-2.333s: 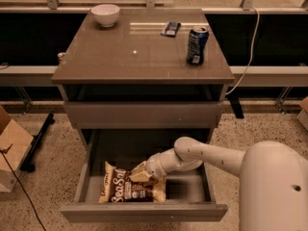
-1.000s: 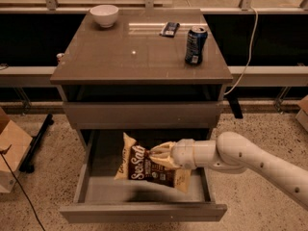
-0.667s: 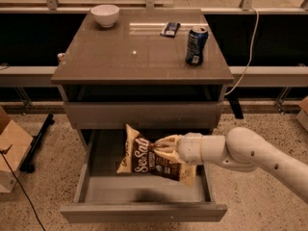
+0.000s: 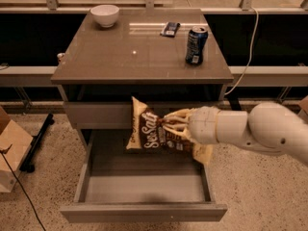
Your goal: Pick brown chip bag from middle drawer and place on counter
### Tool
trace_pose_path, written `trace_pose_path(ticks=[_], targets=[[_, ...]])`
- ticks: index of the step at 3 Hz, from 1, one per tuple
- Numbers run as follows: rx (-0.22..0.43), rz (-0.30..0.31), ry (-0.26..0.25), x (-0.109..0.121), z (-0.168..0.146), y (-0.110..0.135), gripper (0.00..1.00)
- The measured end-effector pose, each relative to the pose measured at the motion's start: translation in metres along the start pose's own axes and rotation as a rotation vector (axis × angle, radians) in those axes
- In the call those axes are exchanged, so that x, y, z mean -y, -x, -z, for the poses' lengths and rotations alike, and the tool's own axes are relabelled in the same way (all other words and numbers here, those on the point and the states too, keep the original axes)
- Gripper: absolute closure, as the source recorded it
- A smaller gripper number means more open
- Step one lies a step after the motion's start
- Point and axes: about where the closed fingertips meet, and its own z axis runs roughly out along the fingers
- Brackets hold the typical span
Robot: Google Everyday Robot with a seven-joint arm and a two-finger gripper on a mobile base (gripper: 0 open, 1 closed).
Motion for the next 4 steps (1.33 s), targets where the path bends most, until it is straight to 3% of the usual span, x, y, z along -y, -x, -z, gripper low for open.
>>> trace_pose_path(ticks=[1, 2, 3, 4], targets=[[-0.03, 0.21, -0.082, 0.059, 0.045, 0.067, 1.0], [-0.011, 0.318, -0.136, 0.108, 0.047, 0.091, 1.0], [-0.011, 0.318, -0.136, 0.108, 0.047, 0.091, 1.0], [0.052, 0.371, -0.157, 0.124, 0.041, 0.113, 1.0]])
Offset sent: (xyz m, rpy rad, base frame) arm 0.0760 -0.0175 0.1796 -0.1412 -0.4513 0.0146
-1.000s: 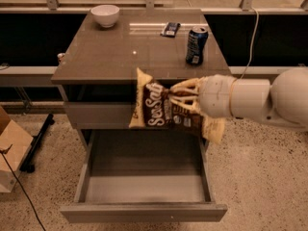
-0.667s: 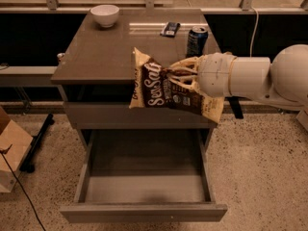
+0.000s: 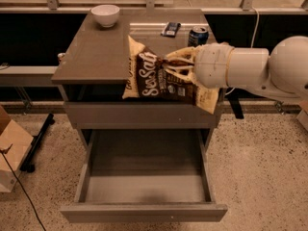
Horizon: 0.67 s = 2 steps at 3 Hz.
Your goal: Pick brown chip bag from middle drawer and place on counter
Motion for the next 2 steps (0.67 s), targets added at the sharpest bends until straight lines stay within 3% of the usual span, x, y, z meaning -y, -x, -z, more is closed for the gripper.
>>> trace_pose_path(ticks=[1, 2], targets=[[0.131, 0.099, -0.038, 0.046, -0.03, 0.027, 1.0], [0.224, 0.154, -0.045, 0.069, -0.059, 0.05, 1.0]])
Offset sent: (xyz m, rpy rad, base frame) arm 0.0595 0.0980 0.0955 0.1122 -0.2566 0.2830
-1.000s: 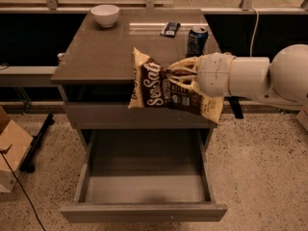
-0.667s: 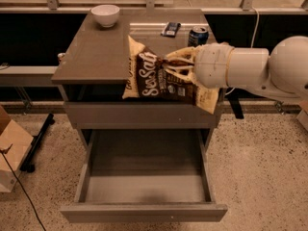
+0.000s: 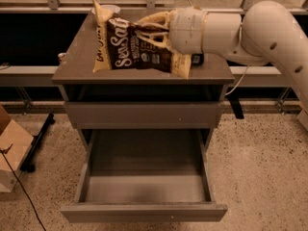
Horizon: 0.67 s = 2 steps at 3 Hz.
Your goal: Pick brown chip bag from middle drawer and place on counter
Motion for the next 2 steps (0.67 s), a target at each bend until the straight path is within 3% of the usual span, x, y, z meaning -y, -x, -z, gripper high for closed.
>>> trace_pose_path(ticks=[2], targets=[[0.078, 0.034, -0.016, 0.02, -0.074, -0.005, 1.0]])
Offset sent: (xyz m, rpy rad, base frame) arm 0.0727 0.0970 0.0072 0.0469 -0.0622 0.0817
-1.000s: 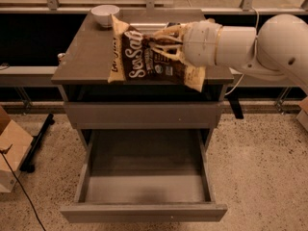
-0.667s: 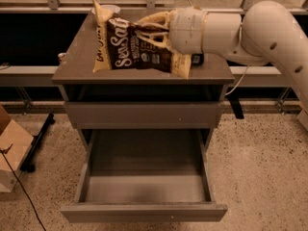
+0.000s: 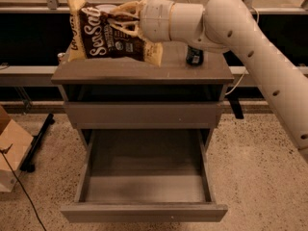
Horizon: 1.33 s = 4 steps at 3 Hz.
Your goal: Pick brown chip bag from middle drawer and place on counter
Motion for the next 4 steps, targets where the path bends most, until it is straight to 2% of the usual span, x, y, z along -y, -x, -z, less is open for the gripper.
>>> trace_pose_path(ticks=[1, 2, 3, 4], targets=[[-0.009, -0.016, -0.011, 0.003, -0.029, -0.021, 1.0], [-0.048, -0.043, -0.032, 0.01, -0.045, -0.049, 1.0], [-0.091, -0.063, -0.05, 0.018, -0.055, -0.074, 0.82], [-0.129, -0.083, -0.03, 0.015, -0.067, -0.095, 0.58]])
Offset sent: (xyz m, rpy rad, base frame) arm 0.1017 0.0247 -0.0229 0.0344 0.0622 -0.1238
